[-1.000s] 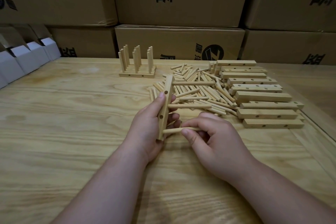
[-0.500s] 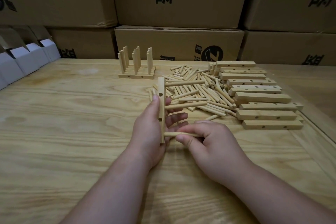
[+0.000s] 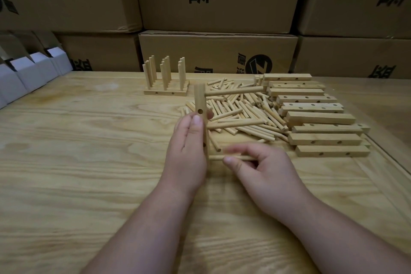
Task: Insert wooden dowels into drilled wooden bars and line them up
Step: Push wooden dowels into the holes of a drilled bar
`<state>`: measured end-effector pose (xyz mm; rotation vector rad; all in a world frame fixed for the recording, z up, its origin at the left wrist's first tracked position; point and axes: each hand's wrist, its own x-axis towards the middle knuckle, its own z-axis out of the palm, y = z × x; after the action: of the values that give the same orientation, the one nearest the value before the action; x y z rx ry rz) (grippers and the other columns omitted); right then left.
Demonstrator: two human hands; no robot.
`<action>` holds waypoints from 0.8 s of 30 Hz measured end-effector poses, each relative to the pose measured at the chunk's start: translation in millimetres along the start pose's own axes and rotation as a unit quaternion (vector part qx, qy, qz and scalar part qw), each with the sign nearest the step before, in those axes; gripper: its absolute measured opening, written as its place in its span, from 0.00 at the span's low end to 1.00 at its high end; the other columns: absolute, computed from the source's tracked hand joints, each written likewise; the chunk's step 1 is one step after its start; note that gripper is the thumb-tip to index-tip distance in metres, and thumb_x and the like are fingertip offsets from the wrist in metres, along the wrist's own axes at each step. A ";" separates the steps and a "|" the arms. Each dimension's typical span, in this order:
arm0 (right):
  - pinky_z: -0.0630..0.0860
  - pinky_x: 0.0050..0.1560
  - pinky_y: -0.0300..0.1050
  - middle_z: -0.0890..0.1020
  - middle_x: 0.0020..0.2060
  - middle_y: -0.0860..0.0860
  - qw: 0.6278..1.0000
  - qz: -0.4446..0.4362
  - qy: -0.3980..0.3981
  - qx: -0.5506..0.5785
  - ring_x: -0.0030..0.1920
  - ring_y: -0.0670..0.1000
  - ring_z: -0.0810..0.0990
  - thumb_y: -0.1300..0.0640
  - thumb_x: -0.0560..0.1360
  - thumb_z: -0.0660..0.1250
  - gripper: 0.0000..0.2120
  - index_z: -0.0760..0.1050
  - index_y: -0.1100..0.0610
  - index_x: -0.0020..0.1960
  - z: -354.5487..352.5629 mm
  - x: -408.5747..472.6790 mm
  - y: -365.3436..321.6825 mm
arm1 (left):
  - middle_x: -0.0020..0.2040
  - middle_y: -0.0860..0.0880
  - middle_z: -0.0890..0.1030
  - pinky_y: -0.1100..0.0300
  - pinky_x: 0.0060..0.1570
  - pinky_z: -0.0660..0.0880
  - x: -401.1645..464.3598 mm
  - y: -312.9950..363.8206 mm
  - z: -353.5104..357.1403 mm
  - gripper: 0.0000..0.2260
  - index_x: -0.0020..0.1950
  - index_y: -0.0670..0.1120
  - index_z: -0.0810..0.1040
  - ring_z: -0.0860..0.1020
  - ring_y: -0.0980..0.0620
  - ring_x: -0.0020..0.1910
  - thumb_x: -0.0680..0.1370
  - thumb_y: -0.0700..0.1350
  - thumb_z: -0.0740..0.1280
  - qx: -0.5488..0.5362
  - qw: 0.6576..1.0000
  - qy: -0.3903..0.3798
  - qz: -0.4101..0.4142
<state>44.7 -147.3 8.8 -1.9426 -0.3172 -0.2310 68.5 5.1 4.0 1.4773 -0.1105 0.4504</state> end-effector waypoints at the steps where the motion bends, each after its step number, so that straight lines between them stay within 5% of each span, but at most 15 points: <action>1: 0.71 0.34 0.29 0.80 0.32 0.40 0.999 -0.011 0.037 0.009 0.31 0.39 0.76 0.58 0.75 0.75 0.15 0.80 0.37 0.52 -1.8 1.5 1.5 | 0.52 0.53 0.85 0.49 0.56 0.78 1.2 -1.2 -1.4 0.17 0.56 0.53 0.82 0.82 0.52 0.54 0.81 0.57 0.56 0.013 1.000 0.002 0.000; 5: 0.78 0.39 0.39 0.80 0.36 0.49 0.986 -0.006 0.119 0.115 0.37 0.45 0.79 0.59 0.77 0.71 0.19 0.74 0.38 0.61 -14.8 10.4 3.6 | 0.49 0.50 0.87 0.55 0.45 0.82 5.5 -3.2 -1.7 0.14 0.55 0.53 0.85 0.85 0.50 0.49 0.85 0.51 0.60 -0.062 0.993 -0.005 -0.096; 8: 0.79 0.39 0.38 0.84 0.41 0.47 0.983 0.022 0.085 0.161 0.42 0.46 0.81 0.60 0.79 0.68 0.10 0.82 0.48 0.55 -15.6 12.7 4.2 | 0.52 0.45 0.87 0.53 0.44 0.83 7.0 -2.0 0.8 0.13 0.55 0.48 0.85 0.86 0.46 0.52 0.85 0.47 0.60 -0.135 0.980 -0.031 -0.142; 12: 0.81 0.42 0.43 0.87 0.45 0.53 0.970 0.064 0.035 0.231 0.46 0.49 0.85 0.62 0.80 0.65 0.09 0.82 0.53 0.56 -13.8 12.9 2.6 | 0.54 0.42 0.86 0.51 0.49 0.83 6.3 -1.8 1.1 0.11 0.56 0.44 0.83 0.85 0.43 0.55 0.85 0.44 0.61 -0.176 0.969 -0.054 -0.163; 14: 0.80 0.42 0.39 0.87 0.45 0.53 0.973 0.062 0.044 0.219 0.45 0.48 0.85 0.62 0.80 0.65 0.09 0.82 0.54 0.55 -15.9 13.9 1.4 | 0.57 0.41 0.85 0.48 0.53 0.82 4.4 -1.6 -0.1 0.09 0.61 0.44 0.81 0.84 0.41 0.57 0.84 0.42 0.64 -0.170 0.967 -0.083 -0.171; 18: 0.76 0.42 0.31 0.87 0.48 0.49 0.975 0.054 0.058 0.207 0.46 0.44 0.84 0.62 0.79 0.67 0.07 0.84 0.56 0.51 -20.0 15.8 3.2 | 0.59 0.39 0.84 0.47 0.56 0.82 1.3 -0.1 -1.3 0.20 0.72 0.48 0.70 0.84 0.40 0.58 0.81 0.37 0.68 -0.166 0.955 -0.160 -0.188; 21: 0.76 0.43 0.30 0.85 0.55 0.41 0.977 0.058 0.038 0.204 0.50 0.42 0.84 0.61 0.79 0.67 0.08 0.86 0.56 0.50 -20.4 16.3 6.2 | 0.58 0.39 0.85 0.47 0.54 0.82 1.6 1.0 -2.1 0.22 0.72 0.49 0.70 0.84 0.38 0.56 0.80 0.36 0.68 -0.172 0.953 -0.159 -0.191; 24: 0.75 0.41 0.29 0.87 0.51 0.48 0.977 0.052 0.029 0.206 0.46 0.39 0.83 0.62 0.79 0.67 0.10 0.86 0.52 0.47 -21.8 17.2 6.3 | 0.57 0.39 0.85 0.45 0.57 0.81 1.5 0.8 -2.6 0.20 0.71 0.48 0.69 0.84 0.39 0.57 0.81 0.38 0.68 -0.166 0.952 -0.178 -0.185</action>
<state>62.8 -167.8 16.9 -1.5335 -0.2058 -0.1390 69.1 7.9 5.0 1.1957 -0.1823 -0.1398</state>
